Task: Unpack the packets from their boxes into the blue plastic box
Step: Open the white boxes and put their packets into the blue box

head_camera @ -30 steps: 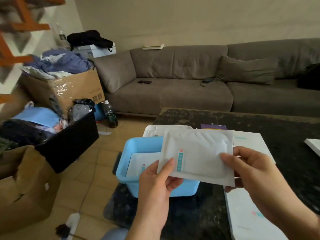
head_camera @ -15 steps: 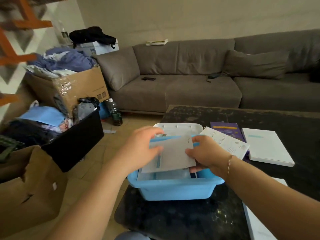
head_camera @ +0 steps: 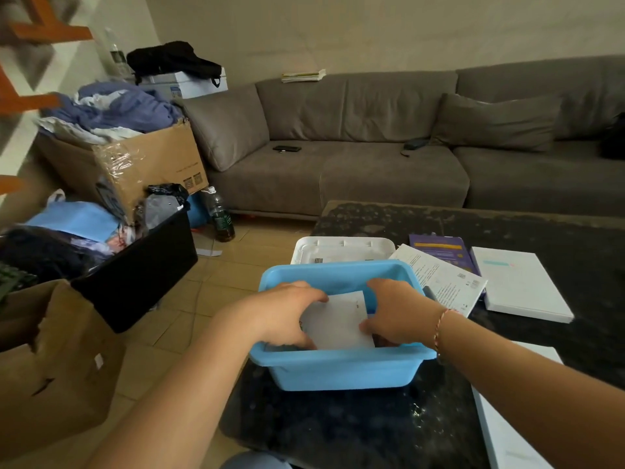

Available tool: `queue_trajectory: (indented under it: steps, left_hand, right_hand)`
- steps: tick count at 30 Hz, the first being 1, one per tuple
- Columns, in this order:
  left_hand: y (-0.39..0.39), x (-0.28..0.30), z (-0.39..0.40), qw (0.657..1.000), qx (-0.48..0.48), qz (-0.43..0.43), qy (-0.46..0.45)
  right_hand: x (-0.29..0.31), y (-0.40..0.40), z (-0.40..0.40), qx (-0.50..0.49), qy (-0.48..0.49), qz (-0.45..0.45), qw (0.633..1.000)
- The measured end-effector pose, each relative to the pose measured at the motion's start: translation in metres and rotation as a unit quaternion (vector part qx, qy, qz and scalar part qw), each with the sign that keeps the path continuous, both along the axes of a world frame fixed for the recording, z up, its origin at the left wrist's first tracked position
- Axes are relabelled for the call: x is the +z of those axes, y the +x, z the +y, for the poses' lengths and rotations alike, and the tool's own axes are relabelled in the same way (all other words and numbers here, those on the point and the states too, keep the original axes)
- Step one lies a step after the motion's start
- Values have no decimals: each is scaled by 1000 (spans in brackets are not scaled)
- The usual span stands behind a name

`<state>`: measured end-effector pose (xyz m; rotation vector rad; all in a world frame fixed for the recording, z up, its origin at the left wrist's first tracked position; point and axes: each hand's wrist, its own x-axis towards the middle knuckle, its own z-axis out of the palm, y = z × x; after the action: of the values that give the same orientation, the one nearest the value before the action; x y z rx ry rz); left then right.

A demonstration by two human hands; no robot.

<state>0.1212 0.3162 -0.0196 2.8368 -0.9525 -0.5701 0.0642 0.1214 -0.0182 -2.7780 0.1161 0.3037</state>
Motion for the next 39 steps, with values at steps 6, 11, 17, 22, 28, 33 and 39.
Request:
queue_trajectory:
  steps: [6,11,17,22,28,33,39]
  left_hand:
    - [6,2,-4,1000,-9,10,27]
    - [-23,12,-19,988,23,-104,-111]
    - [-124,-33,-88,789,-154,-315,-504]
    - [-157,-122,-143,857,-330,-243,-311]
    - [-163,-125,-172,869,-180,-141,-439]
    - [-159,-70,-192,860,-19,-39,-509]
    - [-146,-38,-205,884,23,10,-466]
  right_hand:
    - [-5,-3,2,54,4,-4,999]
    - [10,-20,-11,43,48,-127,990]
    - [-2,-107,-85,-66,154,-364,916]
    - [-63,-190,-148,-233,152,-363,889]
    - [-79,-253,-165,-206,61,-482,850]
    - [-75,-258,-156,-11,-6,-545,839]
    - [-69,-225,-152,45,-57,-494,866]
